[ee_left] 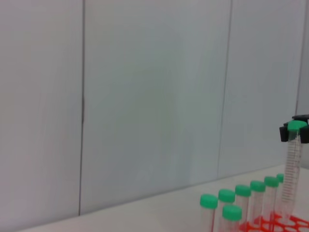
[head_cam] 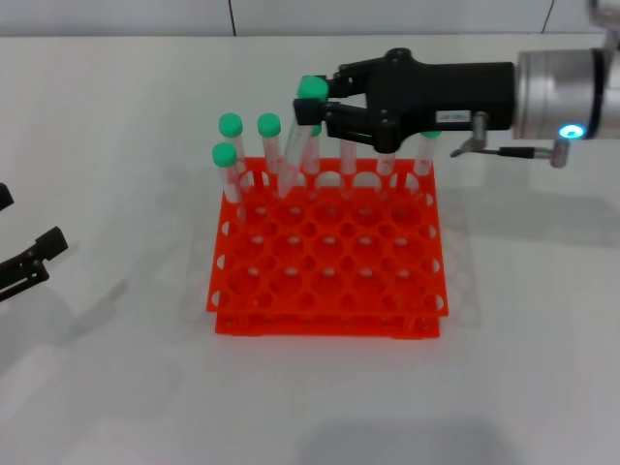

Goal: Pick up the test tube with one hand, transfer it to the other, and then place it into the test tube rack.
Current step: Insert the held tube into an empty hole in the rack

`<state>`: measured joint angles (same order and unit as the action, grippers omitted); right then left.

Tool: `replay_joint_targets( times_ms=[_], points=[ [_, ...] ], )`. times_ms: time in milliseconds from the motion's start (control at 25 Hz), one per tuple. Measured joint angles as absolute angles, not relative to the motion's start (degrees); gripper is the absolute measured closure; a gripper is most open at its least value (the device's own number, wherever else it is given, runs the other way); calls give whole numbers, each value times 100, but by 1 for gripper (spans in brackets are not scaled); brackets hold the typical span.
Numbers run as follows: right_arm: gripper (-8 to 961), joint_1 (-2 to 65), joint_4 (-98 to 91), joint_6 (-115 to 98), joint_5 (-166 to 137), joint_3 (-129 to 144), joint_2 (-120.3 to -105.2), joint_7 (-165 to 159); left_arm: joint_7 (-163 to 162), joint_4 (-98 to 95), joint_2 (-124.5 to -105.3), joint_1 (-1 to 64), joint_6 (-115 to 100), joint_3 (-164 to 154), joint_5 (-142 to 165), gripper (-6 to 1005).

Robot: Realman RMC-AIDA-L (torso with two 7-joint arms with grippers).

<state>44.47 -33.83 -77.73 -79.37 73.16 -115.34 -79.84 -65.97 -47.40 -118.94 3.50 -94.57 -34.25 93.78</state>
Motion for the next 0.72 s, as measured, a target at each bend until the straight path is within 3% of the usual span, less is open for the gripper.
replay_joint_targets(
  times_ms=[720],
  points=[
    [662,5132,-3404,-6745,-7999,8250,-11567,-7927,-7289,-4767,-11761,542,-9400,-3333,10150,105]
  ],
)
